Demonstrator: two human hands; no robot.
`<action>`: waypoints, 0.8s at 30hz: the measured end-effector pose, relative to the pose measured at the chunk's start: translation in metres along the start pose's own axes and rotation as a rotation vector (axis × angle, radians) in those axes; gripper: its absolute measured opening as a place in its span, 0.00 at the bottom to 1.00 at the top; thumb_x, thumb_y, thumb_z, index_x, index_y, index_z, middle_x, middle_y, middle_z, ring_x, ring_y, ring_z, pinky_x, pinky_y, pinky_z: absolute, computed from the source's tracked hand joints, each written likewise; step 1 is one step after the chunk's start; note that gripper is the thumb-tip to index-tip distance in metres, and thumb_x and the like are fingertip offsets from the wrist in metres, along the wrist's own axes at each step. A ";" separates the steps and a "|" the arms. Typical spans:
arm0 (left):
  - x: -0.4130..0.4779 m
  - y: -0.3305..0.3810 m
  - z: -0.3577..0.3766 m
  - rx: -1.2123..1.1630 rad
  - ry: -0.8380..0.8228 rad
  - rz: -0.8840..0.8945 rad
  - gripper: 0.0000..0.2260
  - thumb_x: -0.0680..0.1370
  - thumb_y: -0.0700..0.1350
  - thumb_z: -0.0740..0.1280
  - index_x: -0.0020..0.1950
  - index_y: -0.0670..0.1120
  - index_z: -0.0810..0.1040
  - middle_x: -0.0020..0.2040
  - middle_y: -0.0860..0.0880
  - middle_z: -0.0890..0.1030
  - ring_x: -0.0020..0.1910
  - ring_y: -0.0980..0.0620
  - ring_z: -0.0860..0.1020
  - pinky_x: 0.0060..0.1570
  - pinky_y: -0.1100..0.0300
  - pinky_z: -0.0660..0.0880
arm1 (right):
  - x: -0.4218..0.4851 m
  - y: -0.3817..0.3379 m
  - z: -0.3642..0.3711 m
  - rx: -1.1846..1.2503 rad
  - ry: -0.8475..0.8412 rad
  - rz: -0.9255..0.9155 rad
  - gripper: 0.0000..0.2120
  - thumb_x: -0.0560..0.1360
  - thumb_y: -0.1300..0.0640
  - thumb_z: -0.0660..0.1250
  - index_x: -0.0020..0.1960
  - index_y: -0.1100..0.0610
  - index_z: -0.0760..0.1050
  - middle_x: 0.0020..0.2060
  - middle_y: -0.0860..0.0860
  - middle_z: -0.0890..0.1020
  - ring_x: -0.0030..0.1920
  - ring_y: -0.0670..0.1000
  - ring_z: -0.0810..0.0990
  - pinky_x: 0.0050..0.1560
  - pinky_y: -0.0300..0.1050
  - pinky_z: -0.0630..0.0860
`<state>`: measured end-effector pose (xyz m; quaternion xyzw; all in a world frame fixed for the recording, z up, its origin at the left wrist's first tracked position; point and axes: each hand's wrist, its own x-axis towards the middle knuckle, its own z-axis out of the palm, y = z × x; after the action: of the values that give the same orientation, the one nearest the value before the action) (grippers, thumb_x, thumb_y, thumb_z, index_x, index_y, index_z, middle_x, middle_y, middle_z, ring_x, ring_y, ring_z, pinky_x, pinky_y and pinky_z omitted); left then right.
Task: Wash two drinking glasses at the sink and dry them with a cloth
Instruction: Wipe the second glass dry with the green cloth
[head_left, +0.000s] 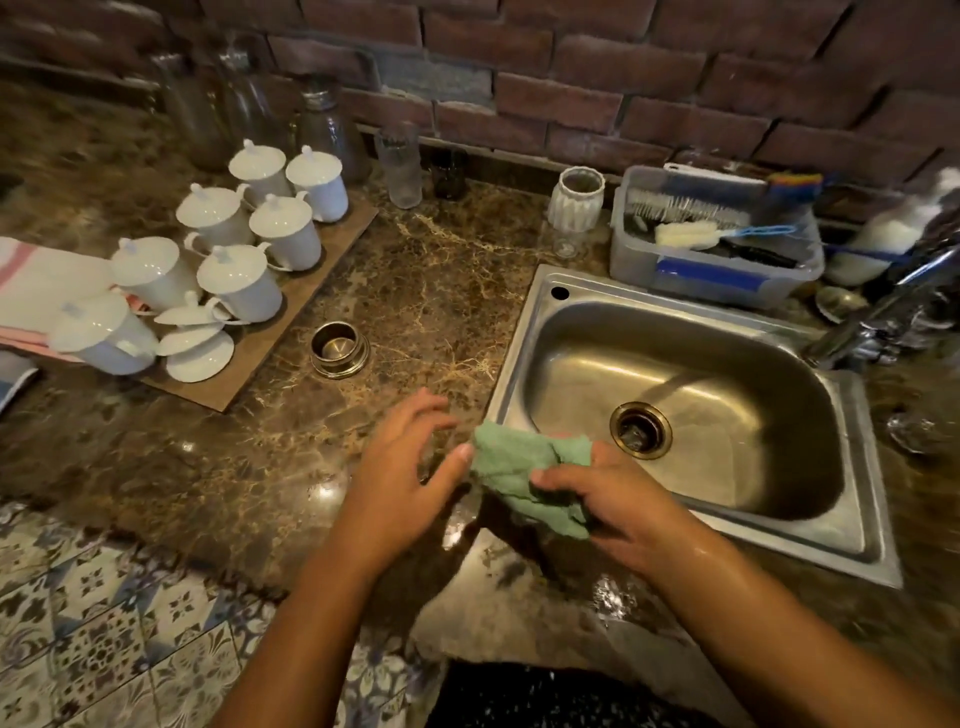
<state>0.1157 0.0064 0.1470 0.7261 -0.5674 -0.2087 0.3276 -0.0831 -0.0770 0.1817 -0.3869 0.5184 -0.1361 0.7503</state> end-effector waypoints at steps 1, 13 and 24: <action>0.003 0.020 0.006 -0.017 -0.073 0.071 0.24 0.77 0.62 0.62 0.65 0.49 0.79 0.69 0.51 0.76 0.69 0.57 0.70 0.70 0.56 0.67 | -0.010 -0.003 -0.013 -0.092 -0.023 -0.049 0.16 0.74 0.73 0.67 0.57 0.60 0.81 0.49 0.59 0.87 0.49 0.58 0.85 0.49 0.49 0.82; -0.005 0.199 0.117 -0.594 -0.703 -0.130 0.14 0.77 0.55 0.69 0.40 0.46 0.82 0.34 0.51 0.80 0.33 0.55 0.76 0.33 0.64 0.71 | -0.126 0.004 -0.195 -0.038 -0.056 -0.291 0.19 0.68 0.68 0.67 0.59 0.67 0.79 0.55 0.70 0.82 0.57 0.66 0.83 0.62 0.63 0.76; 0.021 0.317 0.199 -0.391 -1.012 -0.049 0.06 0.76 0.45 0.73 0.49 0.44 0.81 0.42 0.46 0.81 0.40 0.51 0.80 0.35 0.60 0.77 | -0.173 0.069 -0.308 0.757 -0.295 -0.276 0.38 0.68 0.55 0.80 0.72 0.67 0.70 0.71 0.70 0.70 0.73 0.68 0.69 0.76 0.65 0.61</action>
<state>-0.2301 -0.1065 0.2354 0.4736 -0.5877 -0.6415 0.1373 -0.4427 -0.0617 0.1982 -0.1654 0.2622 -0.3591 0.8803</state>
